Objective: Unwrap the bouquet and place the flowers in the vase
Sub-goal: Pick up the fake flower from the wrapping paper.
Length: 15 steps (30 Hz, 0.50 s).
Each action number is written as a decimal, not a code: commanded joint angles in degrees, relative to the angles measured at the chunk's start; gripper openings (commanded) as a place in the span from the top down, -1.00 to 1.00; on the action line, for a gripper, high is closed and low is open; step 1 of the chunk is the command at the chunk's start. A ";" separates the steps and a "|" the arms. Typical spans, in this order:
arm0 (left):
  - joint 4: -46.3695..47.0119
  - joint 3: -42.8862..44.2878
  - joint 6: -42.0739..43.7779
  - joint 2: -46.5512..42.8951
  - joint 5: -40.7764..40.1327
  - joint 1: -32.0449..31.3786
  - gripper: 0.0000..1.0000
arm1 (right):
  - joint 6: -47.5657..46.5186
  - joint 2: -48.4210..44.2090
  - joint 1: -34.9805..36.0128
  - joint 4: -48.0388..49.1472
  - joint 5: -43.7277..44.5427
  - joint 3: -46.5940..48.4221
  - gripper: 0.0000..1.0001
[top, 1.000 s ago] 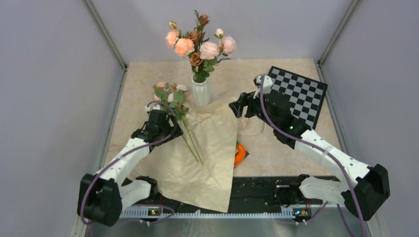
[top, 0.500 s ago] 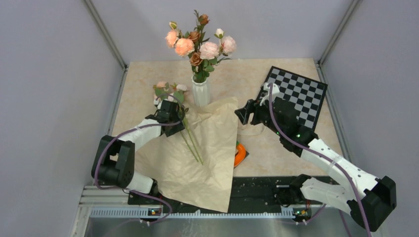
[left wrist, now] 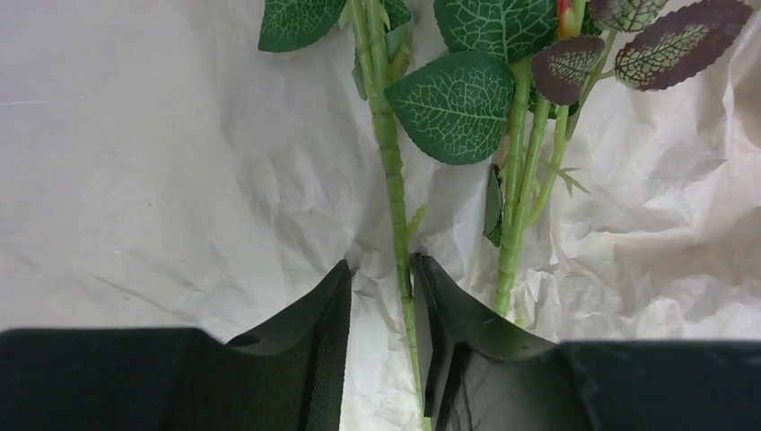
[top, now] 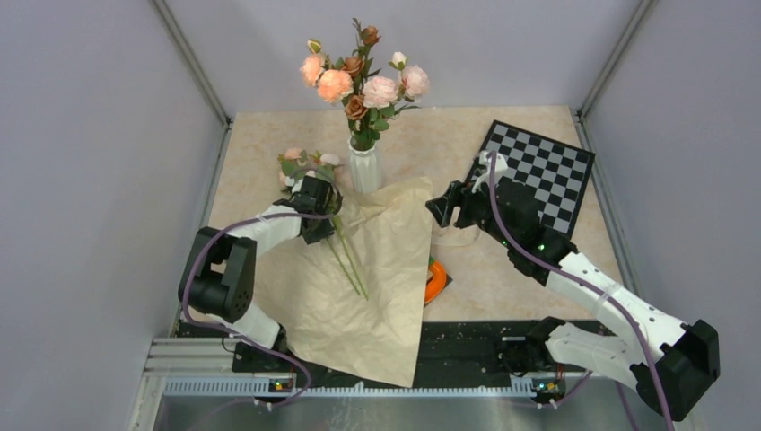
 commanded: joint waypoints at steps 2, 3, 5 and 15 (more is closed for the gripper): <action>-4.28 3.81 1.30 3.36 -3.82 -1.53 0.36 | 0.69 -0.71 -0.62 1.26 -0.37 -0.10 -0.36; -4.91 4.19 1.37 3.73 -4.34 -1.73 0.36 | 0.64 -0.87 -0.62 1.14 -0.30 -0.18 -0.36; -5.49 4.42 1.24 4.06 -4.89 -2.01 0.43 | 0.60 -1.15 -0.62 1.11 -0.22 -0.38 -0.36; -4.34 2.86 -1.08 2.90 -4.20 -2.06 0.85 | 0.45 -2.53 -0.62 0.35 0.59 -0.83 -0.36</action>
